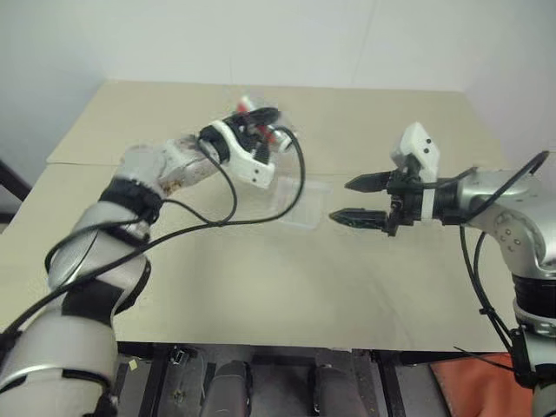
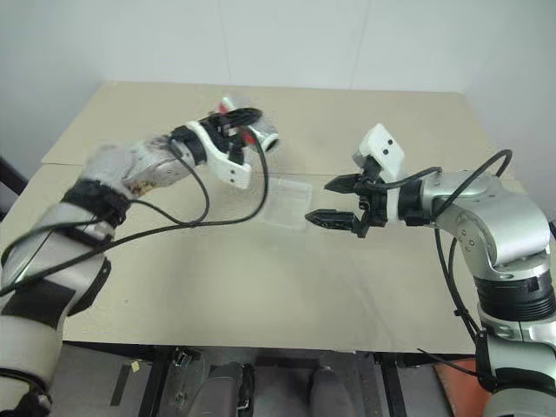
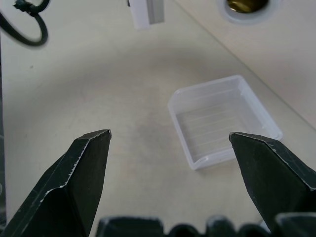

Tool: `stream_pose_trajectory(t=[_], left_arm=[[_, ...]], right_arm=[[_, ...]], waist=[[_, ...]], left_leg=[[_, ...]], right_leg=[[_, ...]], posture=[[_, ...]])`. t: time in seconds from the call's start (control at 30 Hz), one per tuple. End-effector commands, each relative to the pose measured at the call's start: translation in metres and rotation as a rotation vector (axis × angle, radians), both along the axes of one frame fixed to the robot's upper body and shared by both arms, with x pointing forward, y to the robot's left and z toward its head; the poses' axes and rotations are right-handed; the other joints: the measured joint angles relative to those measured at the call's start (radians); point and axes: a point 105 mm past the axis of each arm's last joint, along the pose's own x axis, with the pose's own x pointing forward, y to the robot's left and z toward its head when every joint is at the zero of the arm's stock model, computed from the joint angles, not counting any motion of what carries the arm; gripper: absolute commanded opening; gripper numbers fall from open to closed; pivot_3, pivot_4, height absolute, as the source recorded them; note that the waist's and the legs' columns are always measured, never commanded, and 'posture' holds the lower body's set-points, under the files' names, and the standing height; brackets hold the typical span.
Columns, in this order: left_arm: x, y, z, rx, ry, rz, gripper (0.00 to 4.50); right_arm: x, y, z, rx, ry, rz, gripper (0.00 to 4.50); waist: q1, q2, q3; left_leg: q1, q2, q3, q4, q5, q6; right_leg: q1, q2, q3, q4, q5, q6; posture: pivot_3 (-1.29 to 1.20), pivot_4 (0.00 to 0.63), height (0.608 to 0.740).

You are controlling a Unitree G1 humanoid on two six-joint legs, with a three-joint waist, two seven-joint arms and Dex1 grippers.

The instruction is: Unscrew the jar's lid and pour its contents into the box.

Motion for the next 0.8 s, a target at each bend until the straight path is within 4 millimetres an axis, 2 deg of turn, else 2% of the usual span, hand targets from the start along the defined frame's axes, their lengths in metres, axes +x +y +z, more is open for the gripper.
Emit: stream_pose_trajectory(t=[0.03,0.2,0.33,0.47,0.63,0.8], left_arm=[[-0.001,-0.02,-0.004,0.185,-0.157,-0.083,1.94],[0.002,-0.032,-0.026,0.444,-0.302,-0.125,1.94],[0.005,-0.034,-0.032,0.495,-0.34,-0.118,1.94],[0.006,-0.034,-0.025,0.485,-0.36,-0.118,1.94],[0.006,-0.031,-0.016,0.369,-0.293,-0.085,1.94],[0.011,-0.013,0.0,0.09,-0.139,0.016,1.94]], right_arm=[[-0.003,-0.002,0.01,-0.001,-0.032,0.021,4.46],[-0.006,0.0,0.016,0.031,-0.024,0.039,4.46],[-0.006,0.001,0.018,0.032,-0.034,0.047,4.46],[-0.007,0.004,0.02,0.039,-0.038,0.059,4.46],[-0.007,0.005,0.019,0.039,-0.04,0.064,4.46],[-0.004,0.003,0.016,0.037,-0.03,0.047,4.46]], waist=[[0.002,0.0,0.0],[-0.003,0.0,0.0],[-0.005,0.0,0.0],[-0.002,0.0,0.0],[0.001,0.0,0.0],[-0.001,0.0,0.0]], left_leg=[[0.0,0.0,0.0,0.0,0.0,0.0],[-0.001,0.0,0.0,0.0,0.0,0.0],[-0.001,0.0,0.0,0.0,0.0,0.0],[-0.001,0.0,0.0,0.0,0.0,0.0],[-0.002,0.0,0.0,0.0,0.0,0.0],[-0.001,0.0,0.0,0.001,0.0,0.0]], right_leg=[[0.0,0.0,0.0,0.0,0.0,0.0],[-0.002,0.0,0.0,0.0,0.0,0.0],[-0.002,0.0,0.0,0.001,0.0,0.0],[-0.002,0.0,0.0,0.001,0.0,0.0],[-0.002,0.0,0.0,0.001,0.0,0.0],[-0.002,0.0,0.0,0.002,0.0,0.0]], posture=[[0.0,0.15,0.74],[0.0,0.15,0.74],[0.0,0.15,0.74],[0.0,0.15,0.74],[0.0,0.15,0.74],[0.0,0.15,0.74]])
